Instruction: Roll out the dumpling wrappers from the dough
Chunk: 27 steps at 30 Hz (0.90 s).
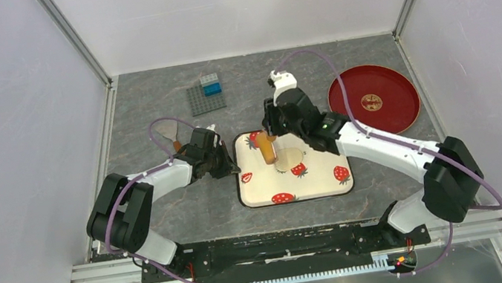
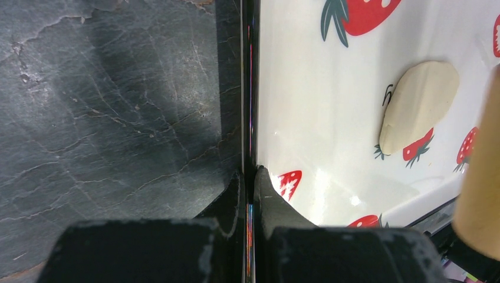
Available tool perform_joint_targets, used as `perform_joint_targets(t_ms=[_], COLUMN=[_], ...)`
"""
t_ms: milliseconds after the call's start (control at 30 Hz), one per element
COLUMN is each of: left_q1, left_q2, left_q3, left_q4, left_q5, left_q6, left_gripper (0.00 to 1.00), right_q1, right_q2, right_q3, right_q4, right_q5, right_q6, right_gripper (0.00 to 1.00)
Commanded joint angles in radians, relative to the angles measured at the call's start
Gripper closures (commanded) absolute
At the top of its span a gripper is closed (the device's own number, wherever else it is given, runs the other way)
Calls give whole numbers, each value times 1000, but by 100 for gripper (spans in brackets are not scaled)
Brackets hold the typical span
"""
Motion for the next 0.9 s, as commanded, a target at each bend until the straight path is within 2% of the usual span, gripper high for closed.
perform_joint_targets(t_ms=[0, 200, 367, 633, 867], left_q1=[-15, -15, -15, -15, -15], left_q2=[66, 60, 63, 66, 68], left_q3=[-49, -51, -52, -50, -50], left_q4=[-125, -124, -124, -124, -124], left_q5=[-99, -99, -98, -98, -98], left_q6=[39, 38, 39, 37, 36], left_gripper=[98, 98, 98, 98, 98], right_q1=[-97, -186, -233, -302, -370], right_q2=[-36, -34, 42, 243, 445], right_q3=[83, 93, 159, 362, 486], right_q4=[-14, -17, -17, -11, 90], right_q5=[-97, -144, -178, -230, -367], right_q6=[-14, -24, -43, -49, 1], right_gripper=[100, 100, 100, 100, 100])
